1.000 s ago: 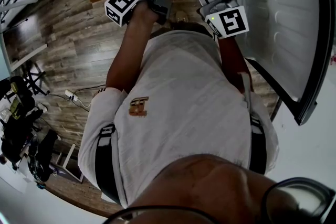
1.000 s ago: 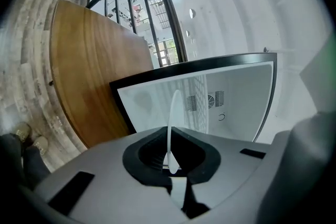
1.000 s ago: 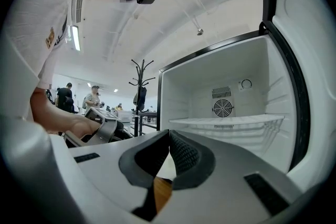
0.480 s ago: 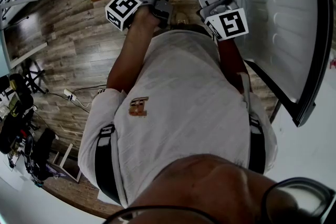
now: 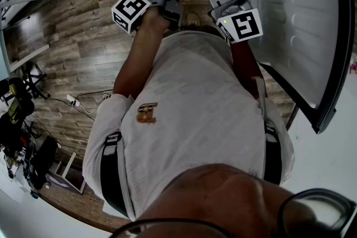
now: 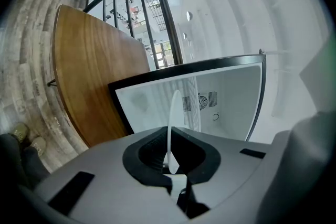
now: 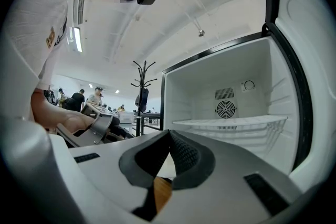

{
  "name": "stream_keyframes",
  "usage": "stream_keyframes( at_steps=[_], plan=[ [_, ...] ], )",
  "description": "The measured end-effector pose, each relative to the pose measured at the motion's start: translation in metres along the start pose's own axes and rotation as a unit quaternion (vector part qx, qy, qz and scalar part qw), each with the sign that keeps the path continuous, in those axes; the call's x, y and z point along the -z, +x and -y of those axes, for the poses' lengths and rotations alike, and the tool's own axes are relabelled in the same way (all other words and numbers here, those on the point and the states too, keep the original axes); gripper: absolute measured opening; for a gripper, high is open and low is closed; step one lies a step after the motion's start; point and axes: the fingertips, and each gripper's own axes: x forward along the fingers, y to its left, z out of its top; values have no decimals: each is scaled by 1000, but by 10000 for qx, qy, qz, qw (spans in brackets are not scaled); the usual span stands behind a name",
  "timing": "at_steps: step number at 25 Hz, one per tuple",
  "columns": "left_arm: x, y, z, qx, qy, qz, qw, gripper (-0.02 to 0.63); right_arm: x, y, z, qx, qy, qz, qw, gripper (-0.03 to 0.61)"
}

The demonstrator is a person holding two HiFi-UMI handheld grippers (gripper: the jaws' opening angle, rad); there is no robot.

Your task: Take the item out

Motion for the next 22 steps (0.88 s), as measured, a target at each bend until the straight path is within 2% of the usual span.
stream_keyframes(
  at_steps=[14,19,22],
  plan=[
    [1,-1,1,13,-15,-52,10000,26,0,0,-2,49,-20,-37,10000,33],
    [1,-2,2,30,-4,-50,10000,26,-9,2,-3,71,-33,222,9997,34],
    [2,-2,0,32,-8,-46,10000,26,-2,1,-4,52,-31,84,9999,33]
  ],
)
